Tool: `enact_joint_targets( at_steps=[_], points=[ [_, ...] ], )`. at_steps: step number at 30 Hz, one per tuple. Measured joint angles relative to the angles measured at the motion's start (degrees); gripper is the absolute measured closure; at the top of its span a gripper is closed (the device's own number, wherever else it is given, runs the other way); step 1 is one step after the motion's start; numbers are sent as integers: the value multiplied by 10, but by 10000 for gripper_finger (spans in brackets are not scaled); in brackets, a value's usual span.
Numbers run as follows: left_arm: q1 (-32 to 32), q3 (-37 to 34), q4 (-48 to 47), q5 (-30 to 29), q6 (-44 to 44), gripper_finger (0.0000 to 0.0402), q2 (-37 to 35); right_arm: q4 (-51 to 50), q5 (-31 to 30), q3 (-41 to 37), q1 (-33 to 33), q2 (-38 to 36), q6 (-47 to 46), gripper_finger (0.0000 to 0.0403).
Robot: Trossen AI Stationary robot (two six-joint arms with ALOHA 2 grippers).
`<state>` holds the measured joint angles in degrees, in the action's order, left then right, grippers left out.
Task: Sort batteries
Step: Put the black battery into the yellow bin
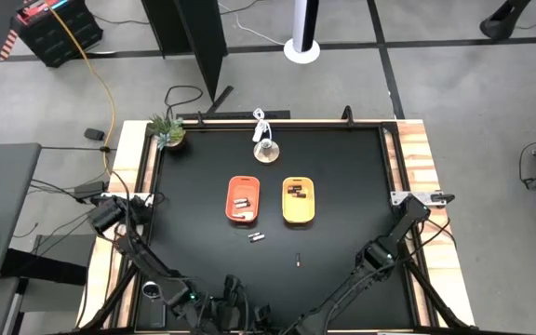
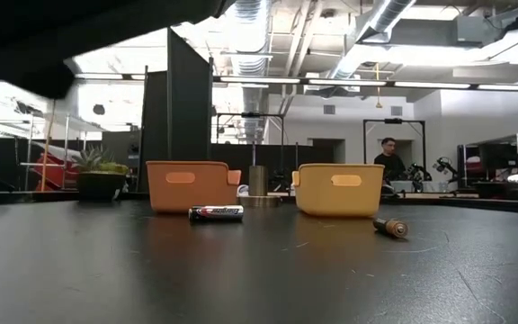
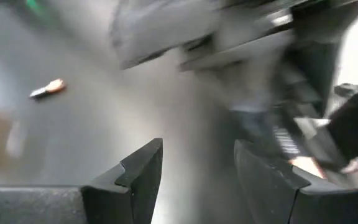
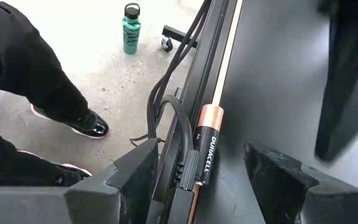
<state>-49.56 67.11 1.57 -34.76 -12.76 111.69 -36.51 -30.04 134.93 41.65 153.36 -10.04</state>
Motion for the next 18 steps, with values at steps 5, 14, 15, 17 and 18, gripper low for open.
enact_joint_targets(
  at_steps=[5,14,15,17,18],
  points=[
    [-43,0,7,23,7,207,-4,0,0,0,0,0,0,147],
    [-86,0,69,26,24,213,-1,1,0,0,0,0,0,147],
    [-85,0,68,26,22,219,2,1,0,0,0,0,0,147],
    [-82,0,74,27,20,238,12,1,-3,0,0,0,0,147],
    [-82,0,80,29,23,250,19,1,-6,0,0,0,0,147]
  ],
)
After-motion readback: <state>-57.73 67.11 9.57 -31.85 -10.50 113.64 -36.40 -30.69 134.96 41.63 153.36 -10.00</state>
